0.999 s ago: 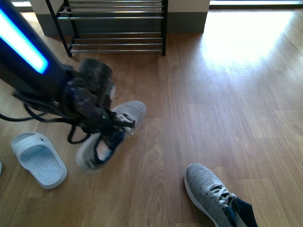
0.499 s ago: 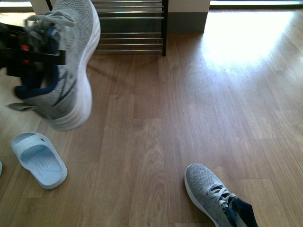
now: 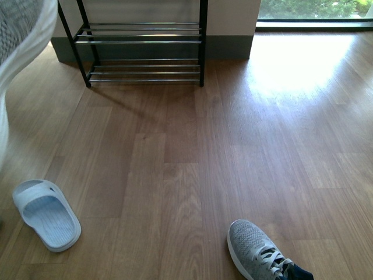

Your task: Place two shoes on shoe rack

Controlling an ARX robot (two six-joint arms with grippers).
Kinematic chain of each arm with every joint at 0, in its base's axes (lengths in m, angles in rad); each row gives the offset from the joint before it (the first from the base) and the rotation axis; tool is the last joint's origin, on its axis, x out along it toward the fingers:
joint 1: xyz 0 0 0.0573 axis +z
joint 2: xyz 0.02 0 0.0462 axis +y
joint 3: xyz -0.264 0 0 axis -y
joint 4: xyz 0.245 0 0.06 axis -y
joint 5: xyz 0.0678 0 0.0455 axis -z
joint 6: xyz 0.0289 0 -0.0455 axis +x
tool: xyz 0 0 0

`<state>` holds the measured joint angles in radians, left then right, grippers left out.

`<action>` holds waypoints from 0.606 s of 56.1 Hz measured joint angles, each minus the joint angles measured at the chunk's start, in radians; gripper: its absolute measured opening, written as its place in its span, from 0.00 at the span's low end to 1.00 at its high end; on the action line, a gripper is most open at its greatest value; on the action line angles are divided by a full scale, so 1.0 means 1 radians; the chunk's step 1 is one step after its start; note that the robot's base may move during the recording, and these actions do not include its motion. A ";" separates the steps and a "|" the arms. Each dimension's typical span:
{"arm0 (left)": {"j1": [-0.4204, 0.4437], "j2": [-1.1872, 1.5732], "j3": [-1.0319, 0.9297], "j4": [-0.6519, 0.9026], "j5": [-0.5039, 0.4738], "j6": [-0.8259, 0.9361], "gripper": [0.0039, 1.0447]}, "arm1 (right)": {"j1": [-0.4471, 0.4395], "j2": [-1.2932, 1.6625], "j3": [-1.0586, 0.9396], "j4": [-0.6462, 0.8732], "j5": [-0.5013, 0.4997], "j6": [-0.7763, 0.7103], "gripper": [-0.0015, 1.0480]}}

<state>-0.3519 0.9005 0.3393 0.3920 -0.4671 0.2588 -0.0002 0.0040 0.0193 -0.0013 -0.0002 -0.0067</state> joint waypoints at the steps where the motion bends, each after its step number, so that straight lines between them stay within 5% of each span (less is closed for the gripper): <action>1: -0.001 0.000 0.000 0.000 0.001 0.000 0.01 | 0.000 0.000 0.000 0.000 0.000 0.000 0.91; 34: -0.003 -0.001 0.000 0.000 -0.002 0.010 0.01 | 0.000 0.000 0.000 0.000 0.003 0.000 0.91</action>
<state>-0.3546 0.8997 0.3393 0.3920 -0.4686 0.2691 -0.0002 0.0040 0.0193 -0.0013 0.0025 -0.0067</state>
